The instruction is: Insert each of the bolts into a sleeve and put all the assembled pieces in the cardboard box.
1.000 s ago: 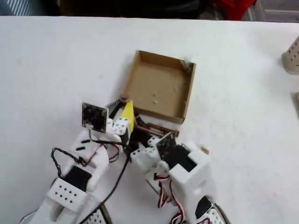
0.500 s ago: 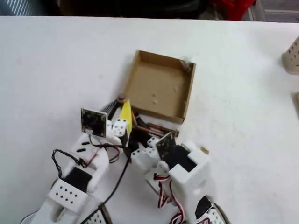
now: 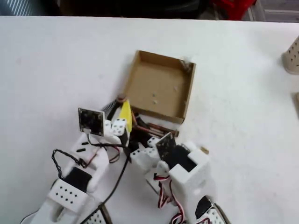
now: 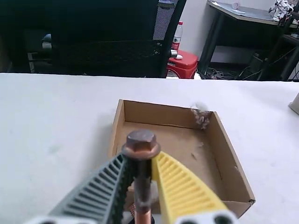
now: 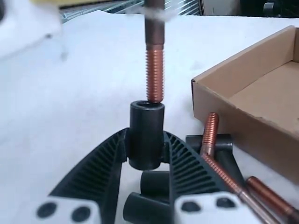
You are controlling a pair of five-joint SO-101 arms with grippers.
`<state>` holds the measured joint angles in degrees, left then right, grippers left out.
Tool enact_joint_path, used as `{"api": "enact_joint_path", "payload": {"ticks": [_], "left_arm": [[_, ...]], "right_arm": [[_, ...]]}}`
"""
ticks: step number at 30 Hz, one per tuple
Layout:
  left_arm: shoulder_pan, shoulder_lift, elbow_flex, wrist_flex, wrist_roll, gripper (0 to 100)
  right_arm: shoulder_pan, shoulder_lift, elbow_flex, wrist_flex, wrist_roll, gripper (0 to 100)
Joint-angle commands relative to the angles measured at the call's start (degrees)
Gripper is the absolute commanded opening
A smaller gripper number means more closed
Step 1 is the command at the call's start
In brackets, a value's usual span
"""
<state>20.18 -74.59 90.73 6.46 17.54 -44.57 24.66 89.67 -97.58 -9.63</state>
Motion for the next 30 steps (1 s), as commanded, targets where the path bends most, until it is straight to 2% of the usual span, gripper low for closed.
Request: {"api": "enact_joint_path", "payload": {"ticks": [1, 5, 10, 15, 20, 24, 30], "left_arm": [[0.8, -0.9, -3.3, 1.8, 0.6, 2], [0.8, -5.3, -3.8, 5.5, 0.6, 2], [0.8, -17.7, -2.3, 14.4, 0.7, 2], [0.8, -25.2, 3.9, 15.7, 0.7, 2], [1.6, -26.1, 4.0, 17.7, 0.7, 2], [5.1, -26.2, 3.7, 22.2, 0.6, 2], [5.1, -26.1, 0.5, 29.1, 0.4, 2]], "right_arm": [[0.1, -0.1, -0.4, -1.1, 0.3, 1.6], [0.1, -0.1, -0.4, -1.1, 0.3, 1.6], [0.1, -0.1, -0.4, -1.1, 0.3, 1.6], [0.1, -0.1, -0.4, -1.1, 0.3, 1.6], [0.1, -0.1, -0.4, -1.1, 0.3, 1.6], [0.2, -0.1, -0.4, -1.1, 0.3, 1.6], [0.2, -0.1, -0.4, -1.1, 0.3, 1.6]]}}
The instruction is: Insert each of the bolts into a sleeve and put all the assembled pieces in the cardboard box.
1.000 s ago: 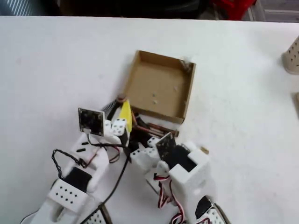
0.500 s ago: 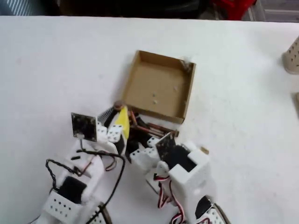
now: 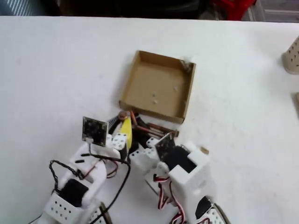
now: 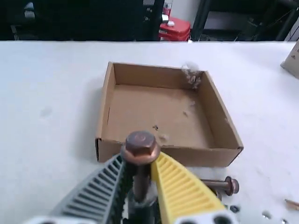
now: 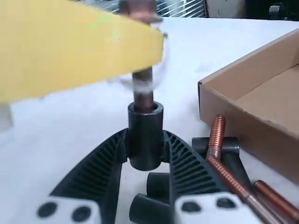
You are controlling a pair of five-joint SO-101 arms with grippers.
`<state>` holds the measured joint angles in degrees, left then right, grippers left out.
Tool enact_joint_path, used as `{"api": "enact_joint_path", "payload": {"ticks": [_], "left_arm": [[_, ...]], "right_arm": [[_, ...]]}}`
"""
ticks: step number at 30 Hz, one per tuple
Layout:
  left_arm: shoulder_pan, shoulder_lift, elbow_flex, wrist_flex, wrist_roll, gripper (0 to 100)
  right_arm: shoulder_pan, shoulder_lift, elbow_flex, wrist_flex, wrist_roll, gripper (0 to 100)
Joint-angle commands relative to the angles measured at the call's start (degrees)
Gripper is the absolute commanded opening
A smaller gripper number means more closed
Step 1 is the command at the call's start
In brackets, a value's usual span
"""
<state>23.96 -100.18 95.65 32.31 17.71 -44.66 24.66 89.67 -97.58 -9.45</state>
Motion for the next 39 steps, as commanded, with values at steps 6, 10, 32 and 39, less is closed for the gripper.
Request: {"api": "enact_joint_path", "payload": {"ticks": [6, 10, 32, 39], "left_arm": [[1.4, -0.4, -3.9, 6.7, 0.2, 2], [1.3, -0.4, -3.3, 7.9, 0.2, 2], [1.2, -0.7, 0.7, 12.0, 0.4, 42], [-5.8, -0.7, -1.4, 12.0, 0.2, 42]], "right_arm": [[0.3, -0.1, -0.4, -1.1, 0.1, 1.6], [0.3, -0.1, -0.4, -1.1, 0.1, 1.6], [0.9, -0.1, -0.4, -1.1, 0.1, 1.6], [0.9, -0.1, -0.4, -1.1, 0.1, 1.6]]}}
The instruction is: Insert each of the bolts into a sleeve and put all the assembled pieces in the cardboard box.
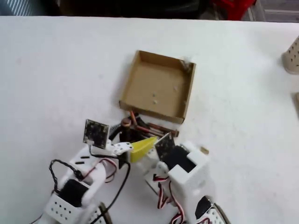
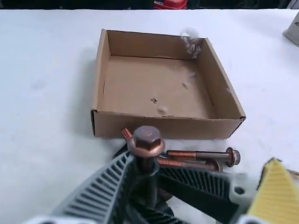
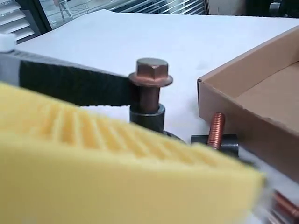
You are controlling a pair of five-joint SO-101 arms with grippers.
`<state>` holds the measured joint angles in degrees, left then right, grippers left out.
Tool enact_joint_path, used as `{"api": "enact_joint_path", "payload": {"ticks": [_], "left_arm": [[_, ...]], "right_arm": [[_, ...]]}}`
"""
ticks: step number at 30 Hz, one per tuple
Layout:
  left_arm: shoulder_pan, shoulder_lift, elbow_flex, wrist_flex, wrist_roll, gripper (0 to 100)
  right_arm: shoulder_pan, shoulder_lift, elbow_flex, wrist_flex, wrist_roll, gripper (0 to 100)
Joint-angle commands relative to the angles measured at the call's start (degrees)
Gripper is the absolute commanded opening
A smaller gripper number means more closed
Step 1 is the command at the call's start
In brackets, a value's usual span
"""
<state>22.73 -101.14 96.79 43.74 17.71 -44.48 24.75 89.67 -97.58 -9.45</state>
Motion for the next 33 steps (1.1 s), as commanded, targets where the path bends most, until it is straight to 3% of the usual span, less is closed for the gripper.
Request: {"api": "enact_joint_path", "payload": {"ticks": [1, 11, 31, 33], "left_arm": [[-5.9, 0.2, -2.8, 0.6, 0.2, 42], [-9.1, 0.2, -3.2, 2.9, 0.4, 43], [-9.5, 0.2, -18.1, 3.3, 4.7, 42], [-11.3, 0.3, -18.0, 3.3, 4.7, 38]], "right_arm": [[0.7, -0.2, -0.4, -1.1, 0.1, 1.6], [0.7, -0.2, -0.4, -1.1, 0.1, 1.6], [0.8, -0.2, -0.4, -1.1, 0.1, 1.6], [0.8, -0.2, -0.4, -1.1, 0.1, 1.6]]}}
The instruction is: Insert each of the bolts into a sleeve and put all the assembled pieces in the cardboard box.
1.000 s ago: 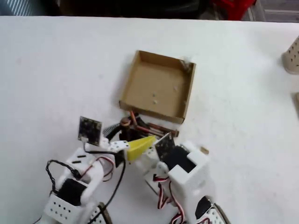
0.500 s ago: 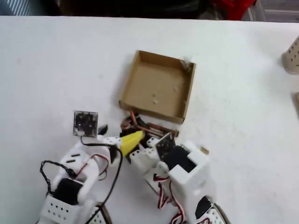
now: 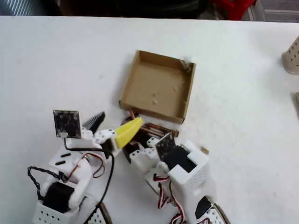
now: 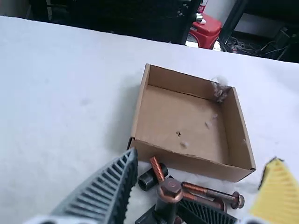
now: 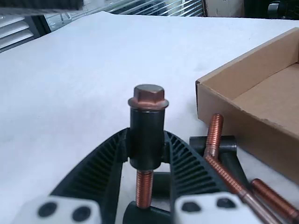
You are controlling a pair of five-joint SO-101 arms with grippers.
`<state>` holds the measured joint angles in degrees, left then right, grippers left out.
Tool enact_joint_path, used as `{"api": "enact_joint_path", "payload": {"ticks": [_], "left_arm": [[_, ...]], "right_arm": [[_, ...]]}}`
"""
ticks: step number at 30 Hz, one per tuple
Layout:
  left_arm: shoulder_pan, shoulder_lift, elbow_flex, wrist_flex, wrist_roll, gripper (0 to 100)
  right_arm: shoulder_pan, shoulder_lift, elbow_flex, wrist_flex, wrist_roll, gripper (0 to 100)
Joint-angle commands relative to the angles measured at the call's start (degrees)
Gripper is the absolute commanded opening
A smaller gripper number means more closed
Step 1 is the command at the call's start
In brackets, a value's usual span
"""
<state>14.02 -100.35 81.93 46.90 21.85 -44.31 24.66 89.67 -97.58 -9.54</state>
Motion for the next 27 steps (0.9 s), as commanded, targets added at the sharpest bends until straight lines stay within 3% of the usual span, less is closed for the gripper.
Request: {"api": "enact_joint_path", "payload": {"ticks": [1, 7, 15, 21, 27], "left_arm": [[-3.8, -0.5, -3.2, 0.2, 0.5, 35], [-10.8, -0.5, -3.2, -0.2, 0.4, 2], [-22.2, -0.4, 0.4, 1.1, 0.1, 6], [-24.8, -0.5, 11.2, 0.5, -0.2, 6], [-26.9, -0.3, 15.4, 1.3, -10.0, 6]], "right_arm": [[1.0, -0.1, -0.4, -1.1, 0.2, 1.6], [1.5, -0.1, -0.4, -1.1, 0.2, 1.6], [1.5, -0.2, -0.1, -1.1, 0.2, 1.6], [1.5, -0.2, 0.0, -1.1, 0.2, 1.6], [3.6, -1.1, 0.0, -1.5, 0.2, 1.6]]}}
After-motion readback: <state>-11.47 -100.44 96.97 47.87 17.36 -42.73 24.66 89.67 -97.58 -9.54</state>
